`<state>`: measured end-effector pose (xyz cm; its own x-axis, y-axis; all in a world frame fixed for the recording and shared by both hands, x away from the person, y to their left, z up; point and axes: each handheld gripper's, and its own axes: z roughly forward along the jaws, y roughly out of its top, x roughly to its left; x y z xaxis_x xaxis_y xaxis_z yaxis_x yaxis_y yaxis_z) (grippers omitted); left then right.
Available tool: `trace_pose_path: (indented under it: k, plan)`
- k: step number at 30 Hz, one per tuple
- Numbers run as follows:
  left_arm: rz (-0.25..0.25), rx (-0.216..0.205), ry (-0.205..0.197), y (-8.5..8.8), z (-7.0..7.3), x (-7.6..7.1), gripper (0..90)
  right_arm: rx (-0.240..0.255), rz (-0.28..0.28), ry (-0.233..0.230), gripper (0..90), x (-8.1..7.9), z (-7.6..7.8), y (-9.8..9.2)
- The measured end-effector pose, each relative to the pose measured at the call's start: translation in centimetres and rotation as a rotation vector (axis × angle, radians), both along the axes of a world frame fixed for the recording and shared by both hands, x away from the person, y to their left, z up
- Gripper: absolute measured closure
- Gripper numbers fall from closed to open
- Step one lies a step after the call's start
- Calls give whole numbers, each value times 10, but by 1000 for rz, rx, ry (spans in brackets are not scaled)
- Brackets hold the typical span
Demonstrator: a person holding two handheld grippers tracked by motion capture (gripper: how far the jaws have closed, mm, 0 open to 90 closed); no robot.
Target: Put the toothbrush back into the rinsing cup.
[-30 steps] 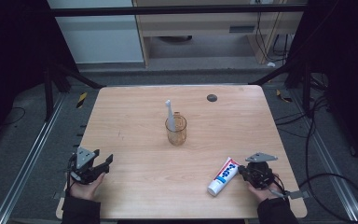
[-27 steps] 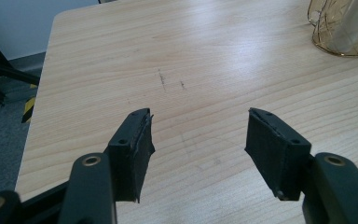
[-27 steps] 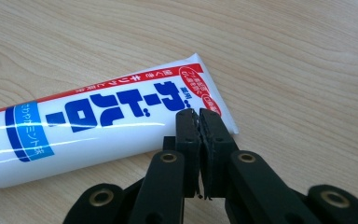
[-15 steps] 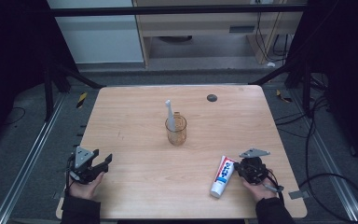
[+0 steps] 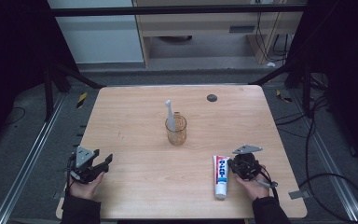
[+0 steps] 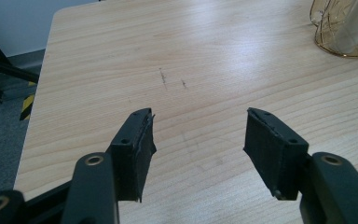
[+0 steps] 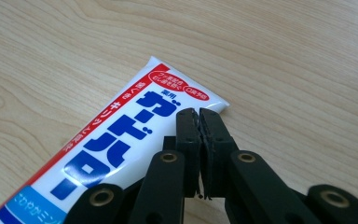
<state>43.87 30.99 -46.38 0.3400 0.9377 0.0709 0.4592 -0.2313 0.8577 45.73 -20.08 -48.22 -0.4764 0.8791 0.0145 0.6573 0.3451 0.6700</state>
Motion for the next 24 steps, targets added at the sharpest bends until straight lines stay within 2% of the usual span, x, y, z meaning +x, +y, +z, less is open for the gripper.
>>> trace_pose_path:
  k: [24]
  plan:
    - [1, 6, 6, 0, 0, 0, 419, 0, 95, 20, 867, 11, 2, 41]
